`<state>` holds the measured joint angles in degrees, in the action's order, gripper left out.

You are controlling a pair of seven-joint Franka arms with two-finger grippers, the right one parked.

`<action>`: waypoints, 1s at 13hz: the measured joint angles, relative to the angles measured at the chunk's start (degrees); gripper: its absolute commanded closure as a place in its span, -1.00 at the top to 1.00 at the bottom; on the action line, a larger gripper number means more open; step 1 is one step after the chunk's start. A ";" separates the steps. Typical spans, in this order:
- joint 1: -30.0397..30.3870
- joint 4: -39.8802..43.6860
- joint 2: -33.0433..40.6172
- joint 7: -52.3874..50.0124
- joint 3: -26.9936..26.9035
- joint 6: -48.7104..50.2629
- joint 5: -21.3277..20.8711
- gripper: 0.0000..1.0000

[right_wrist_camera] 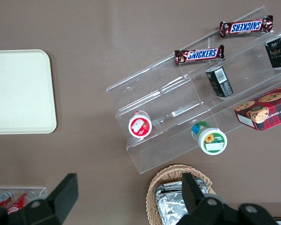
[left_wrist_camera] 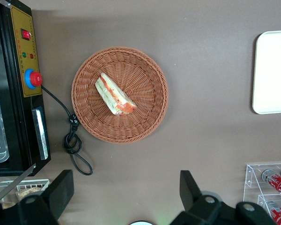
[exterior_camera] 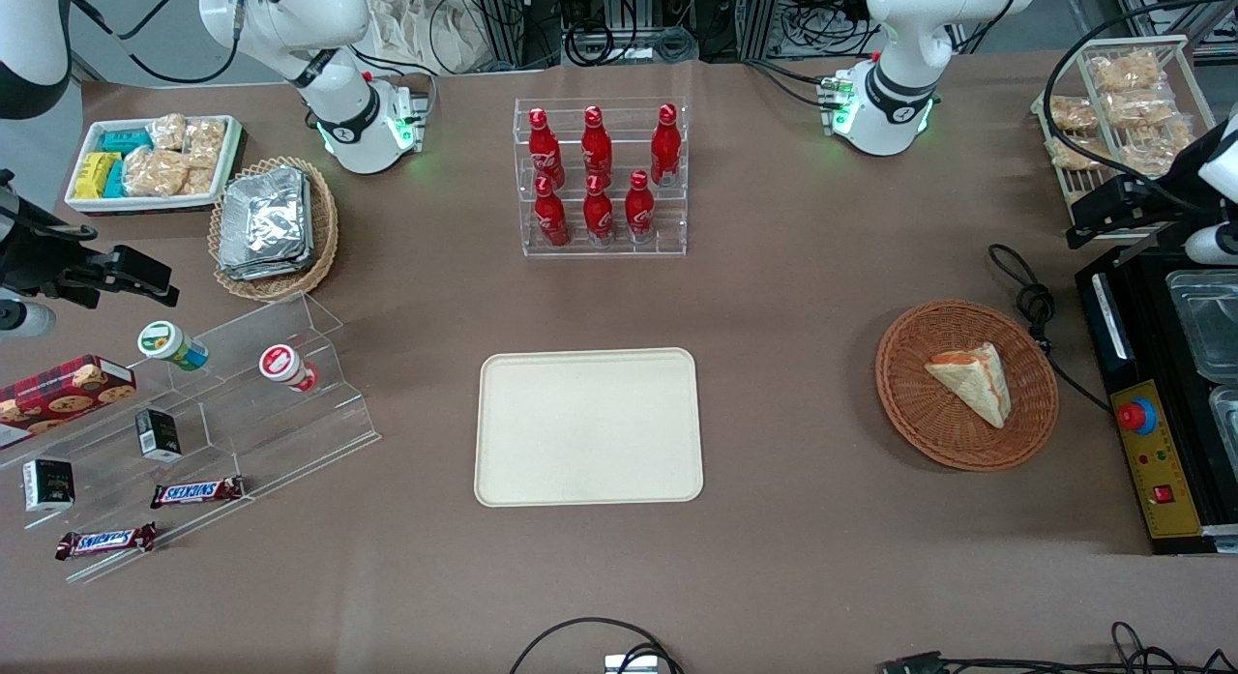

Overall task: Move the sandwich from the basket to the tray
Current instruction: 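Move the left gripper over the sandwich in the wicker basket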

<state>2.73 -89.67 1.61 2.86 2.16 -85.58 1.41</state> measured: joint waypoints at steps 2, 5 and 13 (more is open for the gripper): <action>0.00 0.00 -0.02 0.00 0.00 0.02 0.00 1.00; 0.13 -0.14 -0.48 0.00 -0.01 0.04 -0.07 1.00; 0.72 -19.18 0.07 -11.34 -2.75 -19.72 -0.14 1.00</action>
<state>3.44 -108.85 1.68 -8.48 -0.59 -105.30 1.26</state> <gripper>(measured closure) 0.000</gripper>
